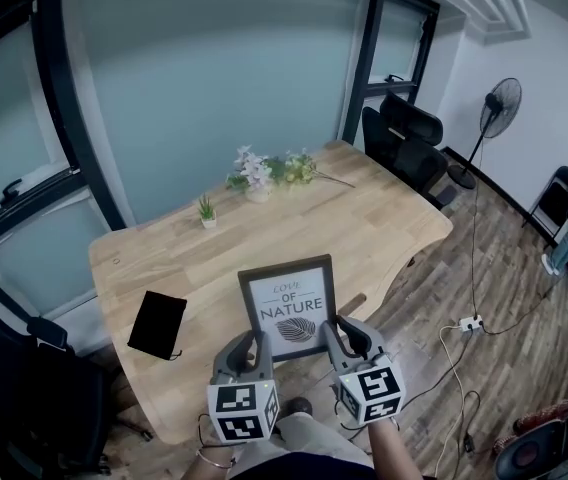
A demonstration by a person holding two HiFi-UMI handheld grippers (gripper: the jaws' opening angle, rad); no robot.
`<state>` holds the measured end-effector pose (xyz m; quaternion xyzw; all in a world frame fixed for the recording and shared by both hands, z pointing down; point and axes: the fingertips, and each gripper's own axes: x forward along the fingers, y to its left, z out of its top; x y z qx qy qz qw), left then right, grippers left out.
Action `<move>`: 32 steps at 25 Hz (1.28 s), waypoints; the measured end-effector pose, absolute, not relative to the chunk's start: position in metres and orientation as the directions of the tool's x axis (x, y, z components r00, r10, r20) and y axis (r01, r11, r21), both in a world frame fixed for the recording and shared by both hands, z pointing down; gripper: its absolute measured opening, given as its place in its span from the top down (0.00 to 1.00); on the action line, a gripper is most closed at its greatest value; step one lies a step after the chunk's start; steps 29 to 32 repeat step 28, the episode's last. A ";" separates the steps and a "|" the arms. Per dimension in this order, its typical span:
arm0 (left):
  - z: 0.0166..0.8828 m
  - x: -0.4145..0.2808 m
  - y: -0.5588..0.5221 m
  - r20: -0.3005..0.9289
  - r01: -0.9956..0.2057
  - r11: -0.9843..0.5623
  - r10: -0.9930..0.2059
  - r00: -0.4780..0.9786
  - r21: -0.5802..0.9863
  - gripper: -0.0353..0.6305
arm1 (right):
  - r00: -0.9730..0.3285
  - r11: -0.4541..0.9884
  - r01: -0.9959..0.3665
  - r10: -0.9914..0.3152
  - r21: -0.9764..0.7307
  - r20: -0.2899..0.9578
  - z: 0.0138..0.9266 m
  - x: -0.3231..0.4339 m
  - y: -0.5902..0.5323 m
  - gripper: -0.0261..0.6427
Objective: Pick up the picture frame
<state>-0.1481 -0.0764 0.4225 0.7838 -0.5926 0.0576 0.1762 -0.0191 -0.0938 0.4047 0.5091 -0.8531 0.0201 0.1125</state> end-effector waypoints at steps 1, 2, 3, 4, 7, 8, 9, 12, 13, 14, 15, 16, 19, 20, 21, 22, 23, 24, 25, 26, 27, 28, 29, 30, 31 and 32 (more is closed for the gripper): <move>0.423 -0.148 -0.077 0.300 -0.950 -0.233 -0.909 0.289 0.209 0.84 | -0.458 0.483 -0.872 -0.863 0.082 0.214 0.405 -0.019 -0.095 0.86; 0.423 -0.148 -0.077 0.302 -0.950 -0.230 -0.909 0.287 0.209 0.84 | -0.461 0.487 -0.870 -0.861 0.083 0.215 0.405 -0.020 -0.096 0.86; 0.424 -0.148 -0.078 0.304 -0.951 -0.227 -0.909 0.283 0.208 0.84 | -0.465 0.490 -0.868 -0.859 0.083 0.215 0.406 -0.019 -0.097 0.86; 0.424 -0.147 -0.078 0.306 -0.953 -0.223 -0.910 0.280 0.207 0.84 | -0.469 0.494 -0.866 -0.857 0.083 0.214 0.406 -0.019 -0.098 0.86; 0.423 -0.145 -0.082 0.311 -0.957 -0.211 -0.913 0.266 0.198 0.84 | -0.482 0.506 -0.859 -0.850 0.074 0.211 0.406 -0.016 -0.103 0.86; 0.423 -0.143 -0.084 0.313 -0.959 -0.206 -0.913 0.261 0.196 0.84 | -0.488 0.511 -0.857 -0.847 0.070 0.211 0.406 -0.015 -0.106 0.86; 0.422 -0.142 -0.085 0.316 -0.960 -0.202 -0.914 0.255 0.193 0.84 | -0.492 0.515 -0.855 -0.845 0.067 0.210 0.406 -0.013 -0.107 0.86; 0.421 -0.131 -0.086 0.317 -0.964 -0.188 -0.917 0.242 0.190 0.84 | -0.504 0.525 -0.848 -0.839 0.065 0.206 0.405 -0.003 -0.109 0.86; 0.420 -0.127 -0.086 0.315 -0.965 -0.185 -0.919 0.238 0.188 0.84 | -0.508 0.529 -0.846 -0.837 0.065 0.203 0.405 0.002 -0.110 0.86; 0.419 -0.122 -0.086 0.312 -0.966 -0.182 -0.921 0.234 0.185 0.84 | -0.512 0.532 -0.844 -0.836 0.065 0.199 0.404 0.006 -0.111 0.86; 0.417 -0.117 -0.087 0.310 -0.967 -0.180 -0.922 0.230 0.182 0.84 | -0.516 0.535 -0.842 -0.834 0.063 0.196 0.403 0.011 -0.112 0.86; 0.416 -0.112 -0.088 0.311 -0.968 -0.177 -0.923 0.226 0.179 0.84 | -0.519 0.539 -0.840 -0.832 0.060 0.195 0.403 0.016 -0.114 0.86; 0.417 -0.100 -0.088 0.318 -0.971 -0.163 -0.924 0.211 0.173 0.84 | -0.533 0.552 -0.832 -0.823 0.056 0.197 0.404 0.027 -0.116 0.86; 0.418 -0.097 -0.088 0.321 -0.973 -0.159 -0.924 0.207 0.170 0.84 | -0.537 0.557 -0.829 -0.820 0.056 0.198 0.405 0.031 -0.116 0.86; 0.418 -0.092 -0.088 0.324 -0.973 -0.156 -0.924 0.204 0.168 0.84 | -0.541 0.561 -0.826 -0.817 0.054 0.200 0.405 0.035 -0.117 0.86; 0.419 -0.087 -0.088 0.327 -0.974 -0.154 -0.924 0.201 0.164 0.84 | -0.545 0.564 -0.824 -0.814 0.051 0.203 0.406 0.039 -0.118 0.86; 0.419 -0.083 -0.089 0.328 -0.975 -0.151 -0.924 0.197 0.162 0.84 | -0.548 0.568 -0.822 -0.811 0.047 0.204 0.406 0.044 -0.119 0.86; 0.418 -0.079 -0.089 0.329 -0.976 -0.147 -0.924 0.193 0.160 0.84 | -0.552 0.571 -0.820 -0.808 0.045 0.204 0.406 0.048 -0.120 0.86; 0.418 -0.075 -0.089 0.328 -0.977 -0.142 -0.926 0.189 0.160 0.84 | -0.556 0.574 -0.817 -0.806 0.043 0.203 0.405 0.052 -0.120 0.86; 0.417 -0.071 -0.090 0.326 -0.978 -0.138 -0.927 0.184 0.159 0.84 | -0.559 0.578 -0.815 -0.804 0.043 0.200 0.404 0.055 -0.121 0.86; 0.416 -0.067 -0.091 0.325 -0.978 -0.133 -0.929 0.179 0.158 0.84 | -0.563 0.581 -0.813 -0.803 0.043 0.198 0.403 0.059 -0.122 0.86; 0.415 -0.063 -0.092 0.323 -0.979 -0.128 -0.930 0.174 0.158 0.84 | -0.566 0.584 -0.811 -0.801 0.043 0.195 0.402 0.063 -0.123 0.86; 0.415 -0.063 -0.092 0.323 -0.979 -0.128 -0.930 0.174 0.158 0.84 | -0.566 0.584 -0.811 -0.801 0.043 0.195 0.402 0.063 -0.123 0.86; 0.415 -0.063 -0.092 0.323 -0.979 -0.128 -0.930 0.174 0.158 0.84 | -0.566 0.584 -0.811 -0.801 0.043 0.195 0.402 0.063 -0.123 0.86; 0.415 -0.063 -0.092 0.323 -0.979 -0.128 -0.930 0.174 0.158 0.84 | -0.566 0.584 -0.811 -0.801 0.043 0.195 0.402 0.063 -0.123 0.86; 0.415 -0.063 -0.092 0.323 -0.979 -0.128 -0.930 0.174 0.158 0.84 | -0.566 0.584 -0.811 -0.801 0.043 0.195 0.402 0.063 -0.123 0.86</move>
